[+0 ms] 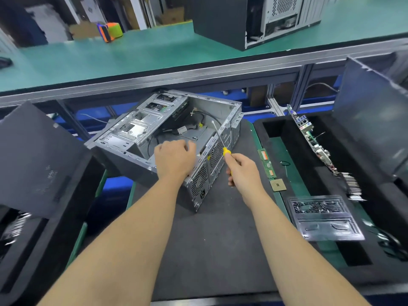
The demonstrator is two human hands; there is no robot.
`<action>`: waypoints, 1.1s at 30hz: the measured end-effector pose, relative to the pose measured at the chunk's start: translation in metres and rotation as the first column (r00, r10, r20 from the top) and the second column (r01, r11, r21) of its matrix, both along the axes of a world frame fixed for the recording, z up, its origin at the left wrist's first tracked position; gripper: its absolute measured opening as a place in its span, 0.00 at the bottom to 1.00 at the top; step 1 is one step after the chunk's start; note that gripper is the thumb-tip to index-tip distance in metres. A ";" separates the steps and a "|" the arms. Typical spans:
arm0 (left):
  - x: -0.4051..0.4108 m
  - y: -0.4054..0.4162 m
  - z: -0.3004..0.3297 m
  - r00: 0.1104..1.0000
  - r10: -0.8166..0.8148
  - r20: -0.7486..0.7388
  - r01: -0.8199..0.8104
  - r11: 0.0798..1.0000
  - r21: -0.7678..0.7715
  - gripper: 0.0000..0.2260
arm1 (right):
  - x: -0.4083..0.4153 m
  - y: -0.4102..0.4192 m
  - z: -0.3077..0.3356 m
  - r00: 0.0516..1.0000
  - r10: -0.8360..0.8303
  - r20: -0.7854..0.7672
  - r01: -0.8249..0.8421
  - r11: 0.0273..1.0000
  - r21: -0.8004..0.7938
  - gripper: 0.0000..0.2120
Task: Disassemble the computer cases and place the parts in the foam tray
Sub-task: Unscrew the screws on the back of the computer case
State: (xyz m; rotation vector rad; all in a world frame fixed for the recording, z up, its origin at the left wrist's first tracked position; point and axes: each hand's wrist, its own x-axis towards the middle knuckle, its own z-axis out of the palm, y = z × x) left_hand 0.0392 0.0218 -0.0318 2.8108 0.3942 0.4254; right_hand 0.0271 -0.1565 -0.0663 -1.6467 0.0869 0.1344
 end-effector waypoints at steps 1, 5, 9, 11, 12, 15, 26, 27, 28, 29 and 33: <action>-0.001 0.004 -0.001 1.000 0.022 -0.003 -0.022 0.999 -0.032 0.19 | -0.005 -0.003 0.001 0.999 0.021 0.024 -0.020 0.999 -0.048 0.14; -0.013 0.024 -0.004 0.993 -0.109 -0.044 0.105 0.990 -0.098 0.15 | -0.036 -0.028 -0.016 0.991 0.095 0.096 -0.067 0.962 -0.264 0.12; -0.017 0.025 -0.010 0.982 -0.164 -0.096 0.166 0.986 0.009 0.17 | -0.063 -0.033 -0.035 0.985 0.156 0.076 -0.116 0.918 -0.379 0.14; -0.016 0.023 -0.012 0.979 -0.164 -0.123 0.173 0.983 0.063 0.19 | -0.068 -0.032 -0.036 0.983 0.173 0.066 -0.130 0.899 -0.419 0.15; -0.015 0.023 -0.013 0.977 -0.166 -0.133 0.177 0.982 0.071 0.20 | -0.068 -0.032 -0.036 0.982 0.177 0.064 -0.132 0.891 -0.435 0.15; -0.016 0.024 -0.015 0.977 -0.160 -0.140 0.170 0.983 0.065 0.21 | -0.070 -0.030 -0.035 0.981 0.184 0.065 -0.132 0.872 -0.471 0.15; -0.014 0.024 -0.017 0.978 -0.142 -0.156 0.153 0.987 0.059 0.21 | -0.075 -0.028 -0.033 0.982 0.181 0.058 -0.132 0.868 -0.479 0.16; -0.014 0.024 -0.017 0.978 -0.141 -0.155 0.152 0.987 0.059 0.22 | -0.076 -0.028 -0.032 0.982 0.182 0.059 -0.130 0.864 -0.486 0.16; -0.014 0.024 -0.017 0.978 -0.141 -0.154 0.152 0.987 0.059 0.21 | -0.077 -0.028 -0.030 0.981 0.183 0.062 -0.128 0.858 -0.498 0.16; -0.014 0.024 -0.017 0.978 -0.140 -0.154 0.151 0.987 0.058 0.21 | -0.078 -0.028 -0.028 0.980 0.184 0.070 -0.122 0.847 -0.517 0.15; -0.013 0.024 -0.019 0.979 -0.134 -0.156 0.146 0.987 0.066 0.22 | -0.089 -0.021 -0.017 0.975 0.164 0.151 -0.025 0.751 -0.659 0.18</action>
